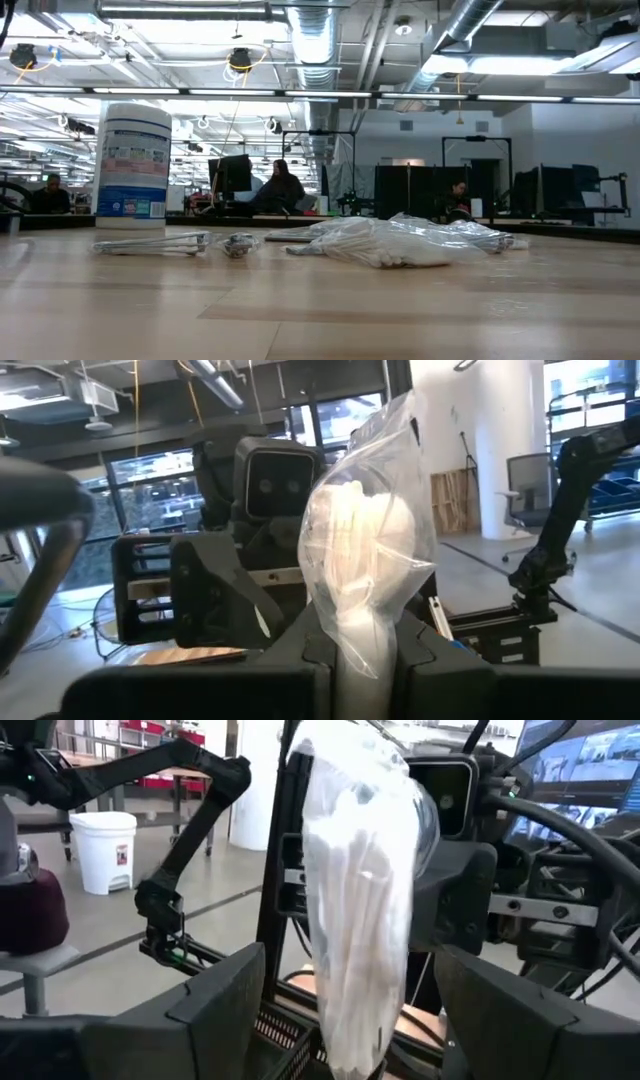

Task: Pick & Place Travel size toiletries
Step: Put the vanity pack into the bottom black bin

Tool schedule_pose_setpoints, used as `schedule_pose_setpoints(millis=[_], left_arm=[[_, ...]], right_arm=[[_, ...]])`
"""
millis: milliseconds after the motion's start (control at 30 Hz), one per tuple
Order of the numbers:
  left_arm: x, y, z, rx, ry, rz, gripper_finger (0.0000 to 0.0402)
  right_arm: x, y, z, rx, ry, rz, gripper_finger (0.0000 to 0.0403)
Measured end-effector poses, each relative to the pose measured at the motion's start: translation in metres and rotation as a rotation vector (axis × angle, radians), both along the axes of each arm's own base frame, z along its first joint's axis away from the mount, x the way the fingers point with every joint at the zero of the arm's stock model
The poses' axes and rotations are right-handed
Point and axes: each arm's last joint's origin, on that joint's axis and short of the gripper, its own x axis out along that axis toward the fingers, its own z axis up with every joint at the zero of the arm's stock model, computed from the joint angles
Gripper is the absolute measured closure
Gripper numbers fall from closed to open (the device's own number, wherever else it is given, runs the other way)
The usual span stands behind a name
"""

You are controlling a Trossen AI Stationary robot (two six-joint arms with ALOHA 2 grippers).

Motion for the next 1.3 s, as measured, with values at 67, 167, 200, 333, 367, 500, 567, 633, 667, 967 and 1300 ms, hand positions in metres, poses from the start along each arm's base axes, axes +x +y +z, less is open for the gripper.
schedule_pose_setpoints(millis=[67,167,200,333,367,500,567,633,667,967,1300], left_arm=[[0.001,0.000,0.000,0.001,-0.003,-0.006,0.0386],[0.002,0.001,0.000,0.003,-0.006,-0.010,0.0386],[0.002,0.002,0.000,0.004,-0.007,-0.012,0.0386],[0.005,0.003,0.000,-0.006,-0.014,-0.041,0.0386],[0.006,0.004,0.000,-0.008,-0.017,-0.053,0.0386],[0.010,0.010,-0.006,-0.022,-0.005,-0.044,0.0386],[0.011,0.012,-0.009,-0.028,0.001,-0.031,0.0386],[0.012,0.014,-0.010,-0.031,0.002,-0.024,0.0386],[0.012,0.014,-0.010,-0.033,0.000,-0.023,0.0386],[0.011,0.013,-0.008,-0.037,-0.014,-0.039,0.0386],[0.011,0.013,-0.008,-0.040,-0.010,-0.019,0.0360]], right_arm=[[0.000,0.000,0.000,0.001,-0.001,0.000,0.0117],[0.000,0.000,0.000,0.002,-0.003,0.000,0.0117],[0.000,0.000,0.000,0.001,-0.003,-0.005,0.0117],[0.001,-0.003,0.001,0.003,-0.007,-0.018,0.0117],[0.001,-0.004,0.001,0.003,-0.006,-0.020,0.0117],[0.001,-0.004,-0.001,0.009,0.011,-0.022,0.0117],[0.001,-0.004,-0.001,0.009,0.012,-0.022,0.0117],[0.001,-0.005,-0.001,0.009,0.011,-0.025,0.0120],[0.001,-0.004,-0.001,0.009,0.013,-0.024,0.0125],[0.002,-0.007,-0.004,-0.006,0.035,-0.055,0.0269],[0.002,-0.009,-0.005,-0.008,0.047,-0.061,0.0381]])
